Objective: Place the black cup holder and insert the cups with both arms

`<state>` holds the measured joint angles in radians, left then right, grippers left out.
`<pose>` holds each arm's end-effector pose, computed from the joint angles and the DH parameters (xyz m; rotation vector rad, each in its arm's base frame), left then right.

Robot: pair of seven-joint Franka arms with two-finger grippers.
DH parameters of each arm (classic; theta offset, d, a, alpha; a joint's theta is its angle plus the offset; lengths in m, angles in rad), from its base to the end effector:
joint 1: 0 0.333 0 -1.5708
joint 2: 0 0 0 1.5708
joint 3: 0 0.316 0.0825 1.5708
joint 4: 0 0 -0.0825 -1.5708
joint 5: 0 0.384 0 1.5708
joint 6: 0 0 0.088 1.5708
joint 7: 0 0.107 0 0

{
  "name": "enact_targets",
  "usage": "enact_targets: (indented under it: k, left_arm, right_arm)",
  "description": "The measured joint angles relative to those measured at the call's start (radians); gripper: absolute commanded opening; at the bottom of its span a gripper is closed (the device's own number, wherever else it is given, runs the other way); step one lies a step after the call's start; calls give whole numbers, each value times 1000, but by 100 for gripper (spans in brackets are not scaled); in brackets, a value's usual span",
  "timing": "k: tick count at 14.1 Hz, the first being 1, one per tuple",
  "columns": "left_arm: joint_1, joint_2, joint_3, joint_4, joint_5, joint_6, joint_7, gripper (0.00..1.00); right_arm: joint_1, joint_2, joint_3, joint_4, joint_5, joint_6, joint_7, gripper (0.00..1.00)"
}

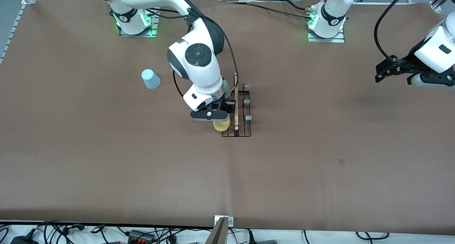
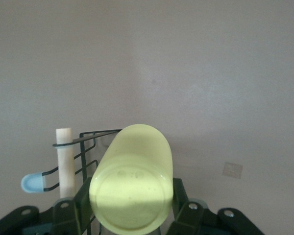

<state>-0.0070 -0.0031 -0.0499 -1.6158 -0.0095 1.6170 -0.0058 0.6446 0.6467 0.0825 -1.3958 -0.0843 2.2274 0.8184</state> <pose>0.5561 -0.0327 0.6090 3.1311 -0.0794 0.0063 0.5646 0.4814 0.3466 -3.0174 0.1017 -0.2277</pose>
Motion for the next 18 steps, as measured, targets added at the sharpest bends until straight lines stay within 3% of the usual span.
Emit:
enact_targets:
  k: [3,5,6,14,18]
  left_arm:
    - [0,0,0,0,0,0,0,100]
    - [0,0,0,0,0,0,0,100]
    - [0,0,0,0,0,0,0,100]
    - [0,0,0,0,0,0,0,100]
    - [0,0,0,0,0,0,0,100]
  right_arm:
    - [1,33,0,0,0,35,0,30]
    - [2,49,0,0,0,60,0,81]
    - [3,52,0,0,0,67,0,100]
    - [-14,35,-18,22,-2,56,-3,100]
    - [-97,-72,-19,23,-2,-139,-106,100]
